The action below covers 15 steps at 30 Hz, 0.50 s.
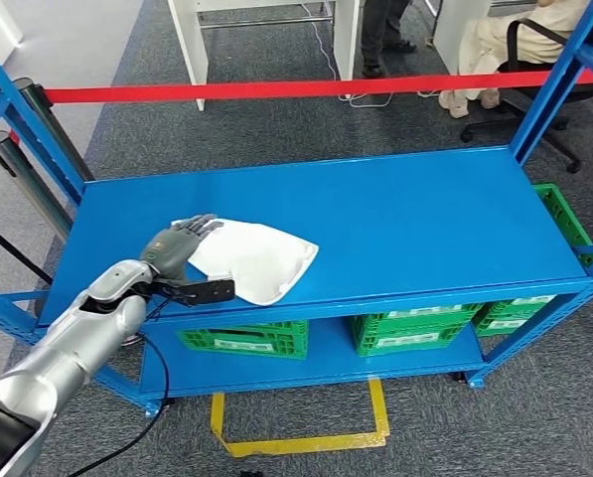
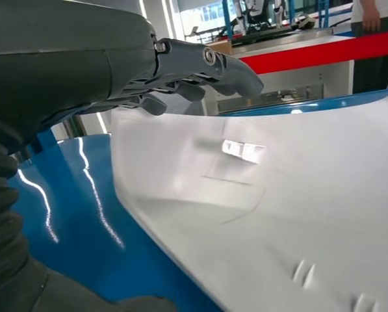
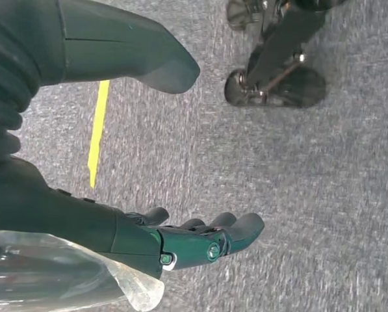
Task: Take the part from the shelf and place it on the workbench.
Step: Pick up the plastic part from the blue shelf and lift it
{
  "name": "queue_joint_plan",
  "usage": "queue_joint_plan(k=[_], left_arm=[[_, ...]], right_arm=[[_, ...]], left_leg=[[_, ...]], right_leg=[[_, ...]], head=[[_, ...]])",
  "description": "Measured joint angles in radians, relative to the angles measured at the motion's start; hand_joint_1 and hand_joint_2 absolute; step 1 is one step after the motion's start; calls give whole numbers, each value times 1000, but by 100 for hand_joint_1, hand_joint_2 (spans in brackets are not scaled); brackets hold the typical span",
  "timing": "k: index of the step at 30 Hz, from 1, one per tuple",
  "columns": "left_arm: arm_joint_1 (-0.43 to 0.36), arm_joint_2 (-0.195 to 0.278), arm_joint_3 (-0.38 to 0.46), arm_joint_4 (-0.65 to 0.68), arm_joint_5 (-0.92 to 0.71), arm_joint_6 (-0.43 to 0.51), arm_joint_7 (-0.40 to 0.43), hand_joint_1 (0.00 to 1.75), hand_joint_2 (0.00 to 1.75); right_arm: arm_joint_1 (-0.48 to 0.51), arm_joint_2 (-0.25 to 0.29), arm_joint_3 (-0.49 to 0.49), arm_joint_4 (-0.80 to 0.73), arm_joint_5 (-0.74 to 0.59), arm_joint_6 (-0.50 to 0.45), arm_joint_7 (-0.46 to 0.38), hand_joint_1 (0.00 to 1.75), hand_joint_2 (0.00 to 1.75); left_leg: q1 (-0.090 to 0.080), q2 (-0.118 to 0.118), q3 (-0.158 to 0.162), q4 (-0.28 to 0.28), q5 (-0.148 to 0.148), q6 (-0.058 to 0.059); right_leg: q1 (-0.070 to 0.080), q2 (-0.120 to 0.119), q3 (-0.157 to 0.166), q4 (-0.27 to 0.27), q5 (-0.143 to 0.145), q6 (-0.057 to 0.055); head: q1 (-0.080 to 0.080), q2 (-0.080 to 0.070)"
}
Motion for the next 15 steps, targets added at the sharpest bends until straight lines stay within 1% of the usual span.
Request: queue_joint_plan(k=[1, 3, 4, 5, 6, 8, 9, 10, 11, 13, 14, 15], left_arm=[[0, 0, 2, 4, -2, 3, 2, 0, 175], [-5, -1, 7, 8, -6, 11, 4, 0, 175], [-8, -1, 10, 10, -8, 15, 5, 0, 175], [-12, -1, 13, 11, -12, 18, 4, 0, 175], [-15, -1, 15, 13, -15, 21, 4, 0, 175], [-16, -2, 19, 18, -23, 27, -1, 0, 175], [-17, -3, 21, 20, -26, 30, -4, 0, 175], [-19, -5, 23, 22, -29, 33, -6, 0, 175], [-21, -6, 25, 24, -32, 35, -8, 0, 175], [-21, -9, 26, 28, -34, 37, -9, 0, 175], [-19, -11, 26, 31, -34, 37, -9, 0, 175], [-17, -11, 26, 33, -35, 37, -9, 0, 175]], right_arm=[[0, 0, 0, 0, 1, 0, 0, 0, 175], [-1, 0, 0, 0, 3, 0, -1, 0, 175], [-1, 0, 0, 0, 3, 0, -1, 0, 175], [-1, 0, 0, 0, 4, 0, -1, 0, 175], [-1, 0, 0, 0, 5, 1, -1, 0, 175], [-1, 0, 0, 0, 6, 1, 0, 0, 175], [-1, 0, 0, 0, 7, 1, 0, 0, 175], [-1, 0, 0, 0, 7, 2, 0, 0, 175], [-1, 0, 0, 0, 7, 2, 0, 0, 175], [-1, 0, -1, 0, 8, 2, 1, 0, 175], [-1, 0, -1, 0, 8, 2, 1, 0, 175], [0, 0, -1, 0, 8, 2, 1, 0, 175]], left_leg=[[0, 0, 14, -30, 25, 3], [-1, 0, 76, -161, 91, 12], [-3, 0, 104, -222, 111, 17], [-5, -1, 121, -260, 118, 21], [-8, -1, 126, -275, 115, 24], [-8, -1, 127, -282, 117, 32], [-6, 0, 128, -286, 119, 38], [-4, 0, 130, -290, 122, 44], [-2, 1, 131, -293, 124, 48], [-4, 1, 130, -292, 124, 53], [-5, 1, 130, -292, 124, 53], [-5, 1, 130, -291, 123, 53]], right_leg=[[0, 0, 1, 0, 0, 0], [1, 1, 3, 0, -1, 3], [3, 1, 2, 2, -2, 6], [4, 0, -1, 2, -1, 11], [4, 0, -3, 1, 0, 17], [3, -1, -6, -1, 1, 30], [2, -1, -10, 6, -6, 35], [2, -2, -21, 28, -22, 40], [1, -2, -43, 73, -48, 42], [2, -2, -105, 207, -108, 46], [2, -2, -132, 260, -123, 47], [2, -2, -144, 281, -121, 47]], head=[[0, 0], [0, 0], [0, 0], [1, 0], [1, 0], [2, 0], [2, 0], [3, 0], [4, 0], [6, 0], [6, 0], [6, 0]])
